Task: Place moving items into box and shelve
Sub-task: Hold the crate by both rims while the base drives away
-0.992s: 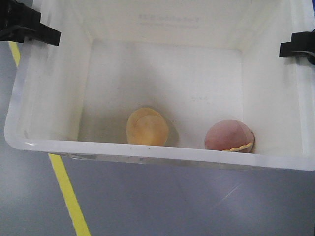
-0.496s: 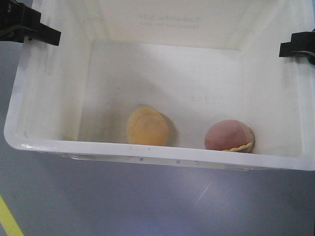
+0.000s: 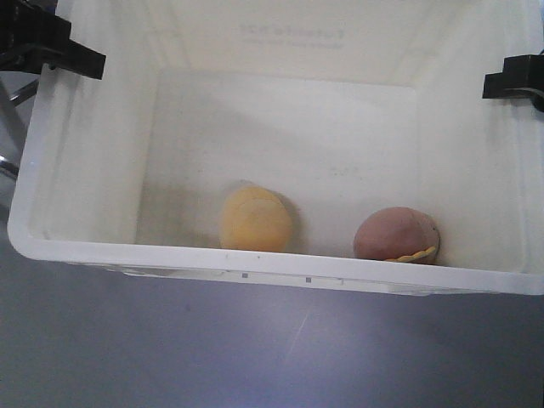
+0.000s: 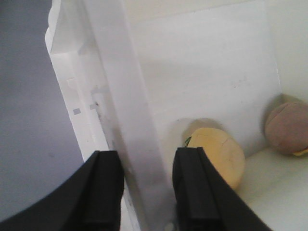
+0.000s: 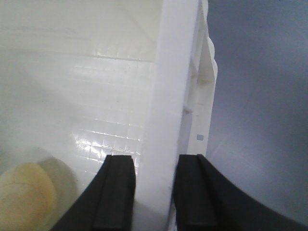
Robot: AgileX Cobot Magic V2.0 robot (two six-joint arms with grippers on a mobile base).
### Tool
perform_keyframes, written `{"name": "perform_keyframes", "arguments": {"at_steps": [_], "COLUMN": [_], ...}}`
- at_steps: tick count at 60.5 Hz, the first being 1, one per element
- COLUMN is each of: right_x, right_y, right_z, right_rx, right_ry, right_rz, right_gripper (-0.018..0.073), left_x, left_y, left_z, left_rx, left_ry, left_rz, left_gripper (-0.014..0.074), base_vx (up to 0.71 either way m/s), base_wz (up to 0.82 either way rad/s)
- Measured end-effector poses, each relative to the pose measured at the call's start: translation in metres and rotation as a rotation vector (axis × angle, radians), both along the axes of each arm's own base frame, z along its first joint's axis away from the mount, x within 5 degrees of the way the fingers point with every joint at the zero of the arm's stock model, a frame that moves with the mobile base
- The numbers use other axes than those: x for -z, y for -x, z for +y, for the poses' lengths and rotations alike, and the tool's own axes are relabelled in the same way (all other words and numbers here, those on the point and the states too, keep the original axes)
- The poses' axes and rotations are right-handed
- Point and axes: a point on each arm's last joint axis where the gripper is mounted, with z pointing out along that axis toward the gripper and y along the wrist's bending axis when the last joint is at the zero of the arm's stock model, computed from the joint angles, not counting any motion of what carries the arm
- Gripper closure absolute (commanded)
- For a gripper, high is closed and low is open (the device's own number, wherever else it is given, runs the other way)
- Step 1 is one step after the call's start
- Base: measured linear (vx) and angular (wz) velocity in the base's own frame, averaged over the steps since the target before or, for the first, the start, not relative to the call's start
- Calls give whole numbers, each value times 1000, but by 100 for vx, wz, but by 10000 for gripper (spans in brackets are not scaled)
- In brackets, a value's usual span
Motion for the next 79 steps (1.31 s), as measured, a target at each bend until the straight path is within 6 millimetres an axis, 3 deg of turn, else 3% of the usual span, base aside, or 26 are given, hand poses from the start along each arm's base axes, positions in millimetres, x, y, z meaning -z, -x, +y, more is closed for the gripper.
{"name": "perform_keyframes", "arguments": {"at_steps": [79], "right_x": [1], "right_y": [1], "right_z": [0], "right_rx": [-3], "right_ry": [1], "right_rz": [8], "right_gripper": [565], "left_x": [0], "left_y": [0], "left_z": [0], "left_rx": [0], "left_ry": [0], "left_rz": [0], "left_gripper": [603], "base_vx": [29], "base_wz": [-36]}}
